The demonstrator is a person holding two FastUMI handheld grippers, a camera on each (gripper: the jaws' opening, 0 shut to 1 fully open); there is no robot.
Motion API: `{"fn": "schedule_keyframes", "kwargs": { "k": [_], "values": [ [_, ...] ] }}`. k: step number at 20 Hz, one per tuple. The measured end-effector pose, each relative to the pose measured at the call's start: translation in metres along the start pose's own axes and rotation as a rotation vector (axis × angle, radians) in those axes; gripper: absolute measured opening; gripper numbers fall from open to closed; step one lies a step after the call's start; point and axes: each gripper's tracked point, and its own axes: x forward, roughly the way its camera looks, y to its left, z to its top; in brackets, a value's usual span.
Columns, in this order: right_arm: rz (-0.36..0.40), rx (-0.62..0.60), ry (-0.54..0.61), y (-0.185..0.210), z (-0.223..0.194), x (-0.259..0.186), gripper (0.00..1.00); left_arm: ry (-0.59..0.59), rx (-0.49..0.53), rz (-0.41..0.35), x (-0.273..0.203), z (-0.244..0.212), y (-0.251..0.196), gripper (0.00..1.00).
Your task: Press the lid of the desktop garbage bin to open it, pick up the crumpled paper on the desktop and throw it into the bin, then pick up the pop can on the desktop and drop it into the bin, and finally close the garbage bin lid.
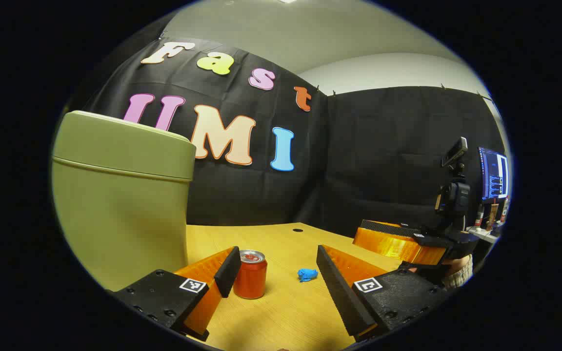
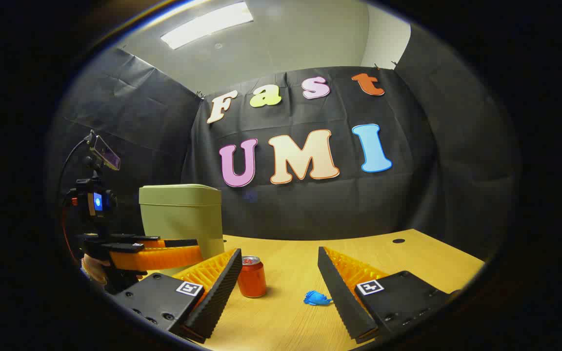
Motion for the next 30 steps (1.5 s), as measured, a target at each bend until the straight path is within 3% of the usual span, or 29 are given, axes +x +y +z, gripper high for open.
{"fn": "schedule_keyframes", "kwargs": {
  "k": [24,25,30],
  "values": [
    [-0.01,0.006,0.006,-0.002,0.0,0.0,0.98,-0.013,0.01,-0.003,-0.001,0.005,-0.004,0.94],
    [-0.012,0.007,0.005,-0.002,0.001,0.0,0.98,-0.014,0.015,-0.002,-0.001,0.006,-0.004,0.92],
    [-0.026,0.006,0.002,-0.009,0.002,-0.001,0.98,-0.008,0.019,0.006,-0.003,0.008,-0.003,0.53]
  ]
}}
